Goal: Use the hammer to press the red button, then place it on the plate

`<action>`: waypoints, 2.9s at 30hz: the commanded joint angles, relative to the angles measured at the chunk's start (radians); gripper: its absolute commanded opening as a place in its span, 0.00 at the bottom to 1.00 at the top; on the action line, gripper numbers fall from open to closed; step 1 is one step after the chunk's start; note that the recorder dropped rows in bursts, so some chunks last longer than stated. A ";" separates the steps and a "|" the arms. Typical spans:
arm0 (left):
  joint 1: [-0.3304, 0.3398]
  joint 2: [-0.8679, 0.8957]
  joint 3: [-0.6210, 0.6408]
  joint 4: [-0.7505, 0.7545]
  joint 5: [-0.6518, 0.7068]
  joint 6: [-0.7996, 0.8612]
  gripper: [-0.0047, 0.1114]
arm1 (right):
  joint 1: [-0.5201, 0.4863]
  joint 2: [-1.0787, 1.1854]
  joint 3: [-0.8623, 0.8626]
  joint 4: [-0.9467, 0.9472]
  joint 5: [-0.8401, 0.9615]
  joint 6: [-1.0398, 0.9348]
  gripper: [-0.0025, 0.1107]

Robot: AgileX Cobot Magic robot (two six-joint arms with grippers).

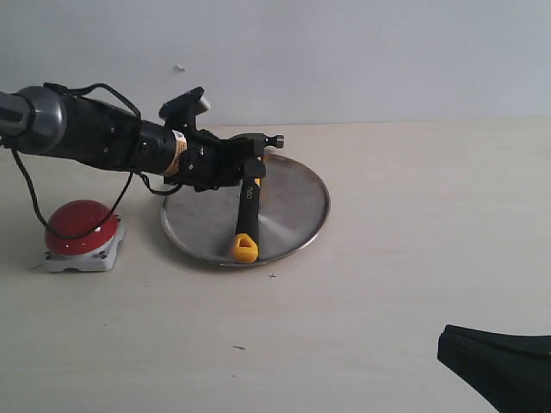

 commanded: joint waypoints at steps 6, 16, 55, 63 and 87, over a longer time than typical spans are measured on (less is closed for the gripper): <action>0.019 -0.240 0.092 0.061 -0.066 0.020 0.04 | 0.001 -0.007 0.003 0.000 -0.002 -0.005 0.02; 0.017 -0.875 0.671 0.061 0.471 0.183 0.04 | 0.001 -0.007 0.003 0.000 -0.002 -0.005 0.02; 0.131 -2.203 1.438 -1.595 0.503 2.212 0.04 | 0.001 -0.007 0.003 0.000 -0.002 -0.007 0.02; 0.131 -2.203 1.438 -1.595 0.626 2.200 0.04 | 0.001 -0.007 0.003 0.000 -0.002 -0.007 0.02; 0.257 -2.203 1.438 -1.600 0.670 1.987 0.04 | 0.001 -0.007 0.003 0.000 0.007 -0.007 0.02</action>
